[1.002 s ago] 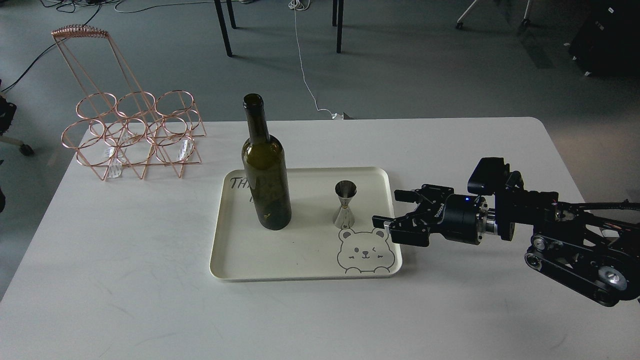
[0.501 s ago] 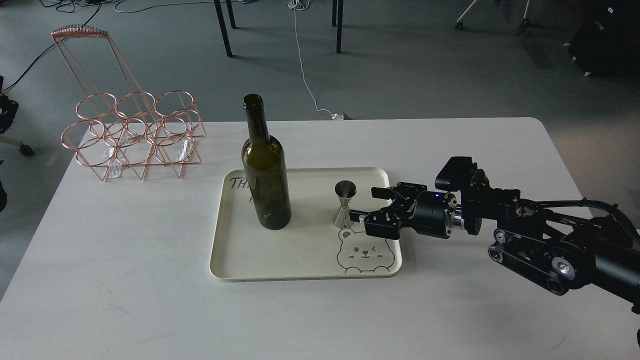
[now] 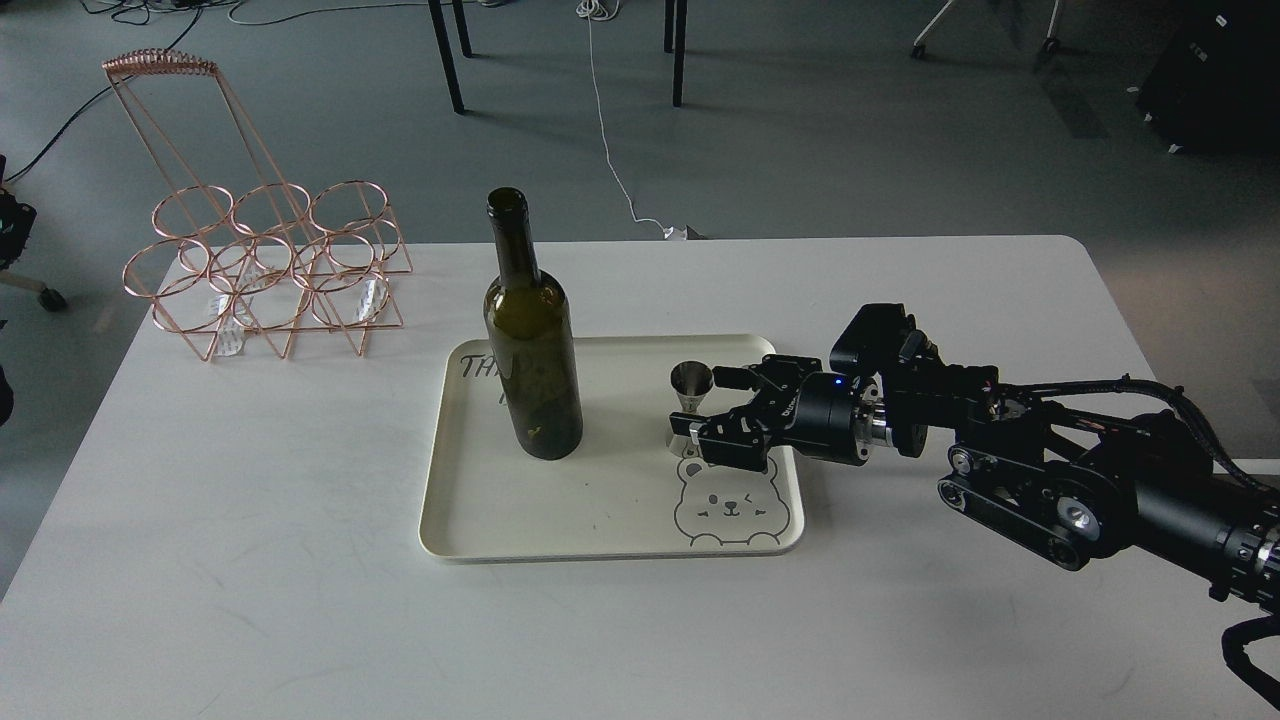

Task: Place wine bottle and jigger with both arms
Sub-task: 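Reach the right gripper toward the metal jigger on the tray, then close the right gripper around the metal jigger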

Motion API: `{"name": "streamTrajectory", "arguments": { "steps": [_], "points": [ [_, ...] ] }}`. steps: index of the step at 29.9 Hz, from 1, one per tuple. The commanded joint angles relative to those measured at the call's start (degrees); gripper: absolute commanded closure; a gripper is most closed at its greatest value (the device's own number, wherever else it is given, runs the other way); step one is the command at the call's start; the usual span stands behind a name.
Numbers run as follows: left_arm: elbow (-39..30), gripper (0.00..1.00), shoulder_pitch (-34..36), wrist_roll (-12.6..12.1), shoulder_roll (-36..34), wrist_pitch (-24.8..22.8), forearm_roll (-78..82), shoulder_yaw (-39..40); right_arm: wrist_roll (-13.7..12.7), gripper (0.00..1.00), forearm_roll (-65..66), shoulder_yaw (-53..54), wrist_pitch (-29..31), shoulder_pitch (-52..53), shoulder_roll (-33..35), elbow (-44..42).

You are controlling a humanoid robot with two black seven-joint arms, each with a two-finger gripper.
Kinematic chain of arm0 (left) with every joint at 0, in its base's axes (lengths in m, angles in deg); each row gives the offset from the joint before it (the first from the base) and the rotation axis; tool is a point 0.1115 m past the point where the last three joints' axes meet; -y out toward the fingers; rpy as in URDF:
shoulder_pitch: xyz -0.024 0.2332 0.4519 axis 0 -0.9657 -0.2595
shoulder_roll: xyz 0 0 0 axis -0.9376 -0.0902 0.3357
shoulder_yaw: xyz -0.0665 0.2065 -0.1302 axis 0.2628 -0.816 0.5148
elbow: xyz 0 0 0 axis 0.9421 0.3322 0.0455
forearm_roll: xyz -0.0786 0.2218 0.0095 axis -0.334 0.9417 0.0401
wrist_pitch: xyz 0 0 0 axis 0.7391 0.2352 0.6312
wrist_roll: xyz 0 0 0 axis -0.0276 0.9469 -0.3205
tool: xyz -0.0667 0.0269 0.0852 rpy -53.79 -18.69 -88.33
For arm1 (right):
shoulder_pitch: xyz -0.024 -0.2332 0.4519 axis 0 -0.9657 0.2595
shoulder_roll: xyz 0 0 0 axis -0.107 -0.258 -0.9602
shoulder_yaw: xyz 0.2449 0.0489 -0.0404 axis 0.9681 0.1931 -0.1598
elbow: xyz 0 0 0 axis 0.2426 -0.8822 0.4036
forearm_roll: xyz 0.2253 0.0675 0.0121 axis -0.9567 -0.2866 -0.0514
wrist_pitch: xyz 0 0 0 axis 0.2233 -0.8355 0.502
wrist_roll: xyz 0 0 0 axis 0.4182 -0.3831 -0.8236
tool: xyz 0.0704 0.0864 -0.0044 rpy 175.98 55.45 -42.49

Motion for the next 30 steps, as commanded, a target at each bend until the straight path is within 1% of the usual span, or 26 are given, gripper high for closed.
{"name": "streamTrajectory", "arguments": {
  "steps": [1,4,8,11,15,26,27,30],
  "points": [
    [0.0,0.01,0.1,0.0,-0.1,0.0,0.0,0.0,0.0,0.15,-0.1,-0.1,0.0,0.1,-0.5,-0.8],
    [0.0,0.01,0.0,0.0,-0.1,0.0,0.0,0.0,0.0,0.22,-0.1,-1.6,0.1,0.3,-0.6,-0.8],
    [0.0,0.01,0.1,0.1,-0.2,0.0,0.0,0.0,0.0,0.37,-0.1,-4.2,0.1,1.4,-0.8,-1.5],
    [0.0,0.01,0.1,0.1,-0.3,0.0,0.0,0.0,0.0,0.45,-0.1,-4.2,0.1,1.6,-0.9,-1.6],
    [0.0,0.01,0.1,0.1,-0.2,0.0,0.0,0.0,0.0,0.46,-0.1,-4.0,0.0,2.1,-1.1,-1.6],
    [0.1,0.01,0.0,0.1,-0.2,0.0,0.0,0.0,0.0,0.47,-0.1,-4.0,-0.5,2.7,-2.6,-3.0],
    [0.1,0.01,0.0,0.1,-0.2,0.0,0.0,0.0,0.0,0.48,-0.1,-4.1,-0.5,2.8,-2.7,-3.0],
    [0.1,0.01,0.0,0.1,-0.2,0.0,0.0,0.0,0.0,0.64,-0.1,-4.2,-0.5,2.9,-3.0,-3.0]
  ]
}}
